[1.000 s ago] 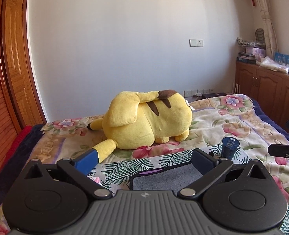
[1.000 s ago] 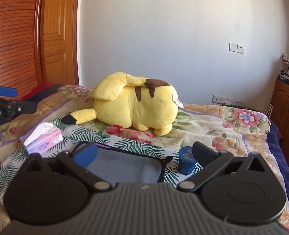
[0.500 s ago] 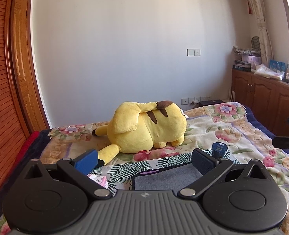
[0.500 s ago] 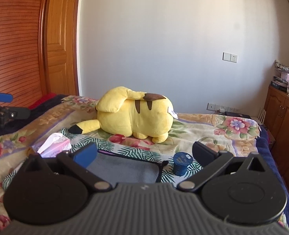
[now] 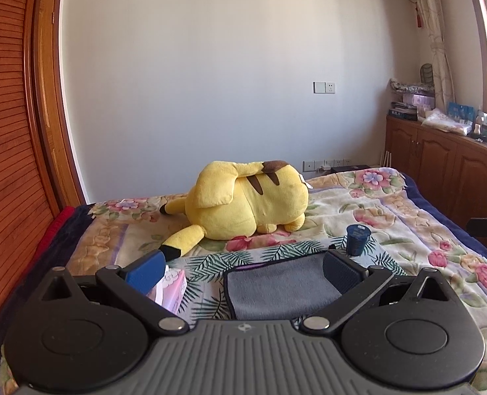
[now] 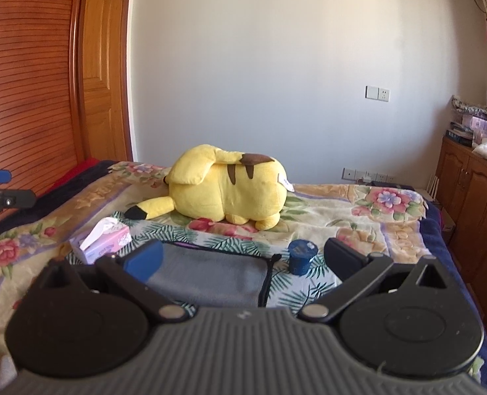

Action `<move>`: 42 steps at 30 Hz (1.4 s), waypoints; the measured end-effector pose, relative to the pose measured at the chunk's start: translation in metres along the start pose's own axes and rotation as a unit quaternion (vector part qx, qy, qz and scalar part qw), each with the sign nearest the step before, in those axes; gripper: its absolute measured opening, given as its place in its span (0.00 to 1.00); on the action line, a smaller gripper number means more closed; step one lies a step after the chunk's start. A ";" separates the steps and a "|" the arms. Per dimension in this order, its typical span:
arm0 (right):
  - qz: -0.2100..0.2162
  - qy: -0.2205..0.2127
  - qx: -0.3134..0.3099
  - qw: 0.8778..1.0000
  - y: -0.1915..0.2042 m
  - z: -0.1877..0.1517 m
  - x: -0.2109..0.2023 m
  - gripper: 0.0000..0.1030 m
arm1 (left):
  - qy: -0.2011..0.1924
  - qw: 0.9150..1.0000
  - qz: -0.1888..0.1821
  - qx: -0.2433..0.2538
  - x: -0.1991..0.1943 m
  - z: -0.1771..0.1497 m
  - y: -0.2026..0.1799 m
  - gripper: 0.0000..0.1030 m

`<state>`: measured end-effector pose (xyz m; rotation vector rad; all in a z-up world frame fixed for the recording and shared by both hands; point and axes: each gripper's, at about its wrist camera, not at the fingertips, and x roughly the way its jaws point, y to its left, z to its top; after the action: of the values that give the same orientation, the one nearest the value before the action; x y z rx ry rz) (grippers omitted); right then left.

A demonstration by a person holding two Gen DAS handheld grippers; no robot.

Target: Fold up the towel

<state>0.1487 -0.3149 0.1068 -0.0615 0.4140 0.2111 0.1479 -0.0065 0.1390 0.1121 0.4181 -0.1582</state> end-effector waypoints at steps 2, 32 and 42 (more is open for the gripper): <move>0.000 0.003 -0.009 1.000 0.006 -0.006 -0.004 1.00 | 0.003 1.000 -0.001 -0.008 -0.007 -0.009 0.001 0.84; 0.020 0.031 0.024 0.999 0.042 -0.099 -0.034 1.00 | 0.033 0.999 0.002 -0.017 -0.046 -0.109 -0.004 0.84; 0.013 0.034 0.027 0.999 0.046 -0.119 -0.039 1.00 | 0.041 0.998 0.027 -0.032 -0.042 -0.140 -0.009 0.84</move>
<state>0.0571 -0.2895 0.0127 -0.0092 0.4878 0.2246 0.0531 0.0096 0.0290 0.0673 0.5007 -0.0871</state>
